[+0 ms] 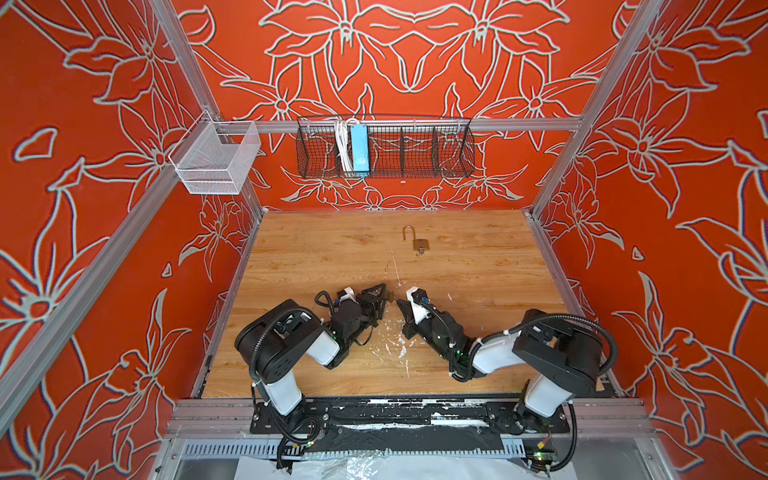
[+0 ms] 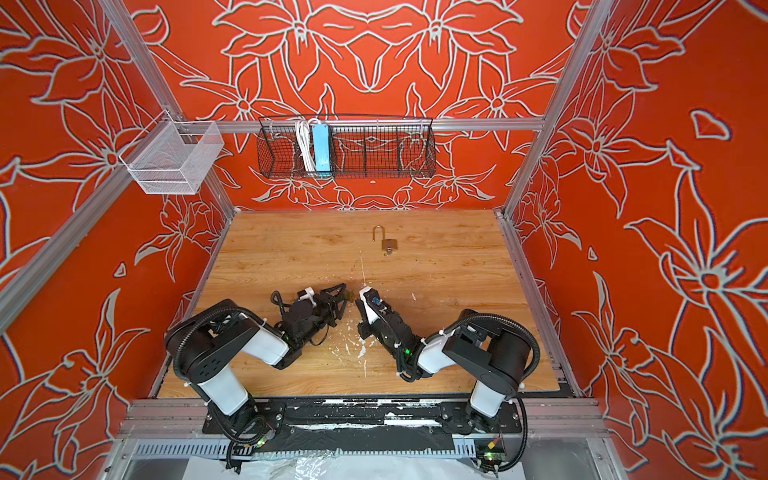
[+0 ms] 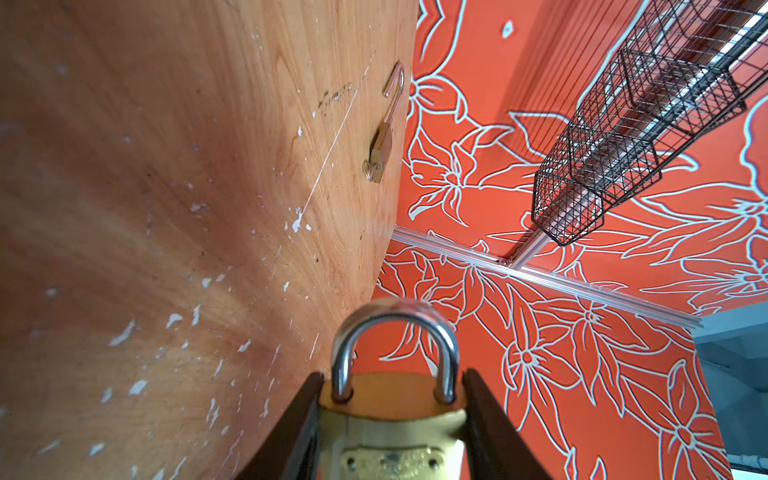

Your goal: Unlock with the key

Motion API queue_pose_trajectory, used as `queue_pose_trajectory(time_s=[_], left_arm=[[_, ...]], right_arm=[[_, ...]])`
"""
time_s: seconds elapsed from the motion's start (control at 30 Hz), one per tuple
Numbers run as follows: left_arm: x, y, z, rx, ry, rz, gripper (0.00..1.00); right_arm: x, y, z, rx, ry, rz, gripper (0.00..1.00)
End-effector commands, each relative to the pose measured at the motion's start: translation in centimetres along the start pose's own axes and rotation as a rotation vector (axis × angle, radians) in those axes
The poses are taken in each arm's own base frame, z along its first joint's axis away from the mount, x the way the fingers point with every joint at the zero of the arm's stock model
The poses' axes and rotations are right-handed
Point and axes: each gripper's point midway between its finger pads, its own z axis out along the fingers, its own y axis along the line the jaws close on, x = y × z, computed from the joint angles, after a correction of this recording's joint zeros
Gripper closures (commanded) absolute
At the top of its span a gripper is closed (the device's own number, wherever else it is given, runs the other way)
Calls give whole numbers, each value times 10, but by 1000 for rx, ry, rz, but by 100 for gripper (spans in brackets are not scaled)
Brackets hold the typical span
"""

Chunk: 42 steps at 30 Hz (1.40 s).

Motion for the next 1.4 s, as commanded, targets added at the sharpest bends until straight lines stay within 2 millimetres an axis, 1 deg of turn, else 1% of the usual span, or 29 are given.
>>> queue_pose_trajectory(time_s=[0.0, 0.3, 0.47, 0.83, 0.93, 1.03, 1.17, 1.23, 1.37], left_arm=[[24, -28, 0, 106, 93, 1, 100], [26, -24, 2, 94, 87, 23, 100], [37, -23, 5, 96, 112, 50, 100], [51, -19, 7, 88, 134, 83, 100], [56, -19, 8, 91, 143, 84, 100], [57, -19, 8, 97, 145, 80, 100], [59, -18, 8, 96, 151, 84, 100], [60, -20, 8, 99, 155, 83, 100], [60, -25, 5, 112, 153, 81, 100]], right_arm=[[-20, 6, 3, -5, -74, -5, 100], [-27, -1, -3, 28, -83, -3, 100], [-29, -1, -3, 31, -96, 0, 100], [-30, -8, -5, 66, -105, -1, 100], [-28, -7, -4, 63, -96, 5, 100], [-25, -2, -1, 37, -88, 14, 100], [-23, -1, 1, 32, -85, 16, 100], [-23, 0, 1, 31, -85, 17, 100], [-17, 1, 4, 25, -58, 18, 100]])
